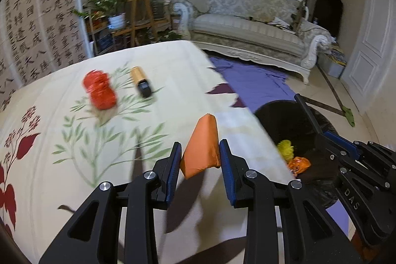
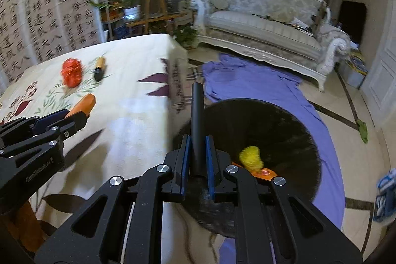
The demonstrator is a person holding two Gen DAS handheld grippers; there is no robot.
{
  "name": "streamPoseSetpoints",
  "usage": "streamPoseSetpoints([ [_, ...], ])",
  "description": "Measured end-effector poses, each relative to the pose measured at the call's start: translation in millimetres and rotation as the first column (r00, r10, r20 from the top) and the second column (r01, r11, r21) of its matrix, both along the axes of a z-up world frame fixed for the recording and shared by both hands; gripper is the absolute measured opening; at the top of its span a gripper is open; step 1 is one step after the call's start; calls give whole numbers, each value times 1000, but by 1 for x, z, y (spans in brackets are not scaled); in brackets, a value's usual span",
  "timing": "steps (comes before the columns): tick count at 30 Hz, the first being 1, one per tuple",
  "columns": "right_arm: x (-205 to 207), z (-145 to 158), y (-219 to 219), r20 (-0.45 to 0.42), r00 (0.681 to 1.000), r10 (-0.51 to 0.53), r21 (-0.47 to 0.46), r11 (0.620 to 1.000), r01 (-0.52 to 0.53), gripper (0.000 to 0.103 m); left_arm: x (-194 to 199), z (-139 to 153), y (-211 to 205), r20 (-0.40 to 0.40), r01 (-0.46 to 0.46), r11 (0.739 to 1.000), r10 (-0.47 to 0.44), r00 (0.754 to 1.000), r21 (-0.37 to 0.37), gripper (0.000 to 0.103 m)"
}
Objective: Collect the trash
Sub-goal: 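Carry the orange cloth and black marker over the black bin, then open both tools to drop the cloth and marker into the bin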
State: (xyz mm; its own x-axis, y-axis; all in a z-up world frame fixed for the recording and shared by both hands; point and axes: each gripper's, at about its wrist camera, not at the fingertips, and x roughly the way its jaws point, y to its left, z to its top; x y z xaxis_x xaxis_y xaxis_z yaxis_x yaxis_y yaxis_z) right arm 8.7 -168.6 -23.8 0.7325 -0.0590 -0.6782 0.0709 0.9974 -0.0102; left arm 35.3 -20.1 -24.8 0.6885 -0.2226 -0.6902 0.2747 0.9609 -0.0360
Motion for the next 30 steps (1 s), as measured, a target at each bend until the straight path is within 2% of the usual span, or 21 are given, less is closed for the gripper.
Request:
streamPoseSetpoints([
  [9, -5, -6, -46, 9, 992, -128, -18, 992, 128, 10, 0, -5, -54, 8, 96, 995, -96, 995, 22, 32],
  [18, 13, -26, -77, -9, 984, -176, 28, 984, 176, 10, 11, -15, -97, 5, 140, 989, -140, 990, 44, 32],
  [20, 16, -27, -83, -8, 982, -188, 52, 981, 188, 12, 13, -15, -102, 3, 146, 988, -146, 989, 46, 32],
  [22, 16, -27, -87, -4, 980, -198, 59, 979, 198, 24, 15, -16, -107, -1, 153, 987, -153, 988, 50, 33],
  [23, 16, -27, -89, 1, 978, -207, 57, 977, 206, 26, 17, -17, -108, -5, 158, 986, -158, 987, 51, 33],
  [26, 16, -28, -94, 2, 976, -218, 56, 974, 218, 27, 21, -20, -112, -27, 171, 984, -170, 985, 52, 34],
  [30, 16, -30, -100, -3, 973, -231, 54, 971, 231, 29, 25, -20, -112, -28, 163, 985, -162, 986, 49, 48],
])
